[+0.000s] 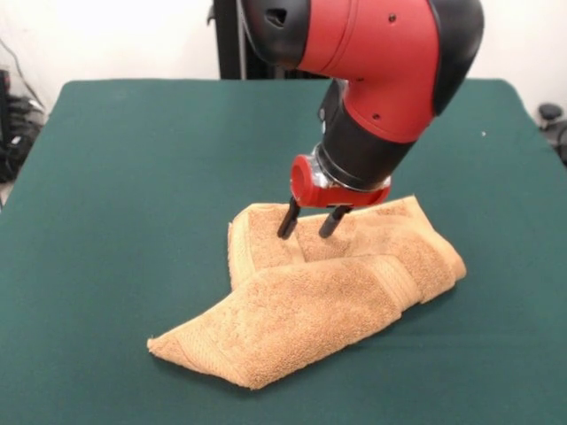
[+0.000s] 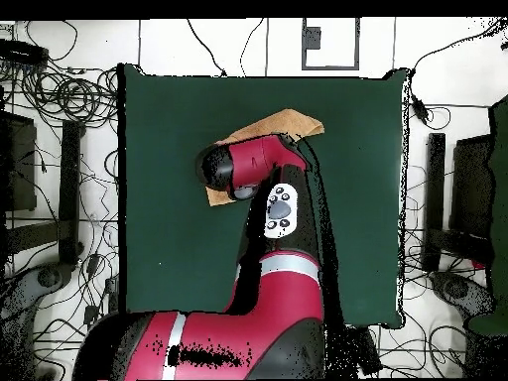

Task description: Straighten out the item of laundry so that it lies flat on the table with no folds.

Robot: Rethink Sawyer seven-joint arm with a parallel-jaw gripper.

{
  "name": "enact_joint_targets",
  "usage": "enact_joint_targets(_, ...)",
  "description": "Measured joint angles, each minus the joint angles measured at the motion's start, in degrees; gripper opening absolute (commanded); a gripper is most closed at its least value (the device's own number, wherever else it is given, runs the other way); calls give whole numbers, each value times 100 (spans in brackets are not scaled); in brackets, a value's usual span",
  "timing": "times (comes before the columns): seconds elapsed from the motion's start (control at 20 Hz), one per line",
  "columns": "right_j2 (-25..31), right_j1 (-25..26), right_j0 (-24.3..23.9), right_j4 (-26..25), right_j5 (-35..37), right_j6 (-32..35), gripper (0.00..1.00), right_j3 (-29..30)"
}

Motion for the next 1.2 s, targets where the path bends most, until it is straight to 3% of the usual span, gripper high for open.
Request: enact_joint_targets(1.2,-507,41,484,-562,-1,0,100,-2)
